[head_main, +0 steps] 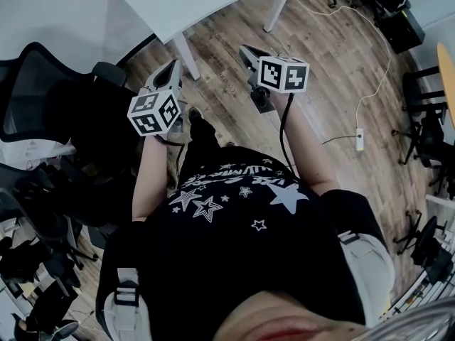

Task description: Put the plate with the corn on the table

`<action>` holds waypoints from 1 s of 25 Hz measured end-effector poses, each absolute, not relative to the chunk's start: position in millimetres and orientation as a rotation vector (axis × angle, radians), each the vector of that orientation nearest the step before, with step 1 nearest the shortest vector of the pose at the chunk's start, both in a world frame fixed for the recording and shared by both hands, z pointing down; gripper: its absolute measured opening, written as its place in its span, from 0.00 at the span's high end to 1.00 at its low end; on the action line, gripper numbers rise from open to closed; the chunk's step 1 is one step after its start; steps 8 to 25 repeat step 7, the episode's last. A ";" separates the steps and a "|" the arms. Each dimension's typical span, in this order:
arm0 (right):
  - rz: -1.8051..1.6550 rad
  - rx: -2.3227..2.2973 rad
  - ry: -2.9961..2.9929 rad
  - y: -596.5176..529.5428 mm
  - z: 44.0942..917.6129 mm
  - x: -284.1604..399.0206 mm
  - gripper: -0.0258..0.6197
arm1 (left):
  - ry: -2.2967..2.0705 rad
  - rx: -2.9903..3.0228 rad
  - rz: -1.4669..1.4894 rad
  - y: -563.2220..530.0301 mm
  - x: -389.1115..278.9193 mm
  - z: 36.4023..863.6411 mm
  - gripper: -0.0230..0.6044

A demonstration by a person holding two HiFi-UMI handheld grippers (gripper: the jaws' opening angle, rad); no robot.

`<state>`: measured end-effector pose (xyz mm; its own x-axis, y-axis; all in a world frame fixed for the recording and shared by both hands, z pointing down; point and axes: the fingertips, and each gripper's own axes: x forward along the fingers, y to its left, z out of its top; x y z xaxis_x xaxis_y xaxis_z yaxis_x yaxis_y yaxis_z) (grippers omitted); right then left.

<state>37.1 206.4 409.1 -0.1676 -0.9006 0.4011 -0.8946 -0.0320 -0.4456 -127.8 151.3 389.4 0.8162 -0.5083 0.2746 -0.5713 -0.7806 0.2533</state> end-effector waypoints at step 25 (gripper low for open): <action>-0.973 -2.028 2.199 199.2 406.3 34.5 0.95 | -0.820 2.671 0.280 149.4 -130.9 392.7 0.95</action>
